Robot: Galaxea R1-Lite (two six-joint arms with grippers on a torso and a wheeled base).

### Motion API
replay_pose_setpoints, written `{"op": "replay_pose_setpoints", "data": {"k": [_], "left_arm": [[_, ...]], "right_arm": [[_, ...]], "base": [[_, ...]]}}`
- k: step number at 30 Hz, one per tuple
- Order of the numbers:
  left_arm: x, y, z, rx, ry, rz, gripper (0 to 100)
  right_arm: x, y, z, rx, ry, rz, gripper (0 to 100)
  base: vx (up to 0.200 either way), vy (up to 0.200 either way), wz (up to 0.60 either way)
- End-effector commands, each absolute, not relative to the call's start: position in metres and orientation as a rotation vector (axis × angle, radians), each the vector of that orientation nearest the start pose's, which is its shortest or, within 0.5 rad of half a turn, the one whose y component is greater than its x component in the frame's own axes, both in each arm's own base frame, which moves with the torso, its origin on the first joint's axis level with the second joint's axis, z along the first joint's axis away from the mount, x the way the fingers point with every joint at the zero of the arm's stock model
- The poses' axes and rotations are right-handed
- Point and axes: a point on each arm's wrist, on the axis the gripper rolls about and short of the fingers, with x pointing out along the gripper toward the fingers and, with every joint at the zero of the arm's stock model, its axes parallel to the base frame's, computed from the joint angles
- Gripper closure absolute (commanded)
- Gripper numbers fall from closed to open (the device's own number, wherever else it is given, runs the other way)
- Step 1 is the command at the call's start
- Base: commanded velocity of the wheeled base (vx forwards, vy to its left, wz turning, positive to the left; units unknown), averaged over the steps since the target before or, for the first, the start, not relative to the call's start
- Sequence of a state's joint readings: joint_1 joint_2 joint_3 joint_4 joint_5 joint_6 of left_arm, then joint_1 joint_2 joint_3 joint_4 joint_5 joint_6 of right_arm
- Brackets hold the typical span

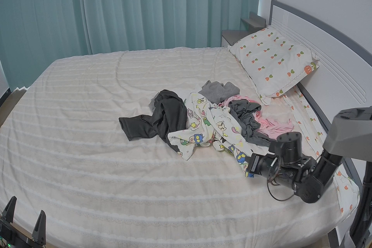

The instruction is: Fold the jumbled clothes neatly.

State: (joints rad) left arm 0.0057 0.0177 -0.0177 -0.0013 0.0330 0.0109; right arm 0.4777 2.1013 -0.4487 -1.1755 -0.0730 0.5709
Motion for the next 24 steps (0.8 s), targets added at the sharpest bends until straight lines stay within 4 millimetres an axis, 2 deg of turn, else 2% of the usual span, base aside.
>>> {"op": "replay_pose_setpoints", "data": {"k": [1, 5, 9, 14, 19, 23, 24], "left_arm": [[-0.023, 0.001, 0.076, 0.011, -0.001, 0.04, 0], [-0.023, 0.001, 0.076, 0.011, -0.001, 0.04, 0], [-0.023, 0.001, 0.076, 0.011, -0.001, 0.04, 0], [-0.022, 0.0, 0.076, 0.018, 0.008, -0.002, 0], [-0.021, 0.0, 0.076, 0.003, 0.017, -0.017, 0], [-0.023, -0.001, 0.077, 0.057, -0.004, -0.038, 0], [-0.024, -0.001, 0.089, 0.052, -0.045, -0.066, 0]], "right_arm": [[0.152, 0.098, 0.094, 0.53, 0.407, 0.409, 100], [0.138, 0.088, 0.114, 0.605, 0.32, 0.378, 100], [0.121, 0.084, 0.121, 0.61, 0.326, 0.418, 100], [0.089, 0.072, 0.133, 0.637, 0.307, 0.486, 100], [0.075, 0.062, 0.133, 0.629, 0.318, 0.502, 100], [0.067, 0.056, 0.134, 0.623, 0.303, 0.522, 100], [0.065, 0.053, 0.135, 0.626, 0.298, 0.534, 100]], "base": [[0.0, 0.0, 0.0], [0.0, 0.0, 0.0], [0.0, 0.0, 0.0], [0.0, 0.0, 0.0], [0.0, 0.0, 0.0], [0.0, 0.0, 0.0], [0.0, 0.0, 0.0]]}}
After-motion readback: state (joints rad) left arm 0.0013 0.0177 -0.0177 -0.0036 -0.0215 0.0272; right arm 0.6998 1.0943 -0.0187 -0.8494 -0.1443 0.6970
